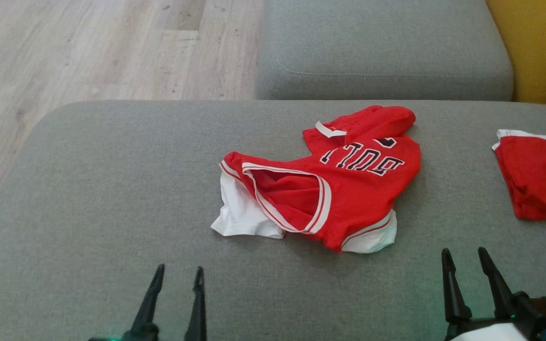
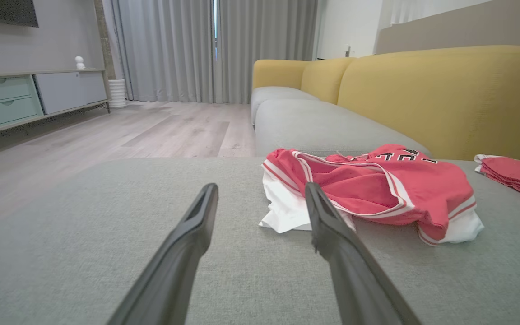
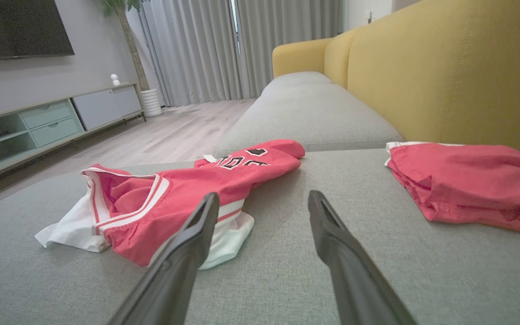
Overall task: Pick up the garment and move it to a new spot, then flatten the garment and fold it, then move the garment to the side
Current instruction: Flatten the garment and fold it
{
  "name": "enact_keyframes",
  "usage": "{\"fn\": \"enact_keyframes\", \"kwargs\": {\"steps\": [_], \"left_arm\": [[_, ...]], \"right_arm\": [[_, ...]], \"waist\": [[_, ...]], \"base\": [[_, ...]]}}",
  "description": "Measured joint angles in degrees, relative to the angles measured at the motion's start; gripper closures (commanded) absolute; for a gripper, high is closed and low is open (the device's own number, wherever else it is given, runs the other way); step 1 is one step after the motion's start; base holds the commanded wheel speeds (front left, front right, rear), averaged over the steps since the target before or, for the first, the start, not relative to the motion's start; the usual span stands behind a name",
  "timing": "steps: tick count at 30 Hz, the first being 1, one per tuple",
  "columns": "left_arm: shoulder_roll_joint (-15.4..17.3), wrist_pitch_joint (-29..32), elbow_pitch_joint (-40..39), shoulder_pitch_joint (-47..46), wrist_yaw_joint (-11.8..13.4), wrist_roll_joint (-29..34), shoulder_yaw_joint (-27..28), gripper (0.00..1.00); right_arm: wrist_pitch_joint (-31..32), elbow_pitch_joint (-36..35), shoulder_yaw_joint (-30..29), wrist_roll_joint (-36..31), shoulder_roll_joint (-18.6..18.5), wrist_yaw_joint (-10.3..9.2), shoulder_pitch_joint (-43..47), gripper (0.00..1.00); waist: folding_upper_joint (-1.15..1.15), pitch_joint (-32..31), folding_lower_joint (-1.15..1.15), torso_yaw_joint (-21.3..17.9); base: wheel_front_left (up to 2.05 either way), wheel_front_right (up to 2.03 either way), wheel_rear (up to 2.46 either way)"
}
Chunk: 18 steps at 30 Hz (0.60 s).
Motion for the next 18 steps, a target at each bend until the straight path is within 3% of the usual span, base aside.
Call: {"fn": "enact_keyframes", "kwargs": {"steps": [5, 13, 18], "left_arm": [[0.0, 0.0, 2.7, -3.6, -2.0, 2.3, -4.3, 0.0], [-0.1, 0.0, 13.3, -16.3, -8.1, 5.2, -15.8, 0.0], [-0.2, 0.0, 20.7, -25.3, -9.1, 5.5, -22.7, 0.0]], "right_arm": [[0.0, 0.1, 0.6, 0.0, 0.0, 0.0, -0.1, 0.0], [0.0, 0.4, 2.0, -0.3, 0.0, 0.0, -0.6, 0.0], [0.0, 0.3, 2.6, -0.4, 0.0, 0.0, -2.8, 0.0]], "waist": [[0.0, 0.9, 0.0, -1.4], [0.0, 3.1, 0.0, -5.1], [0.0, 5.9, 0.0, -7.6]], "base": [[0.0, 0.0, 0.0], [0.0, 0.0, 0.0], [0.0, 0.0, 0.0]]}}
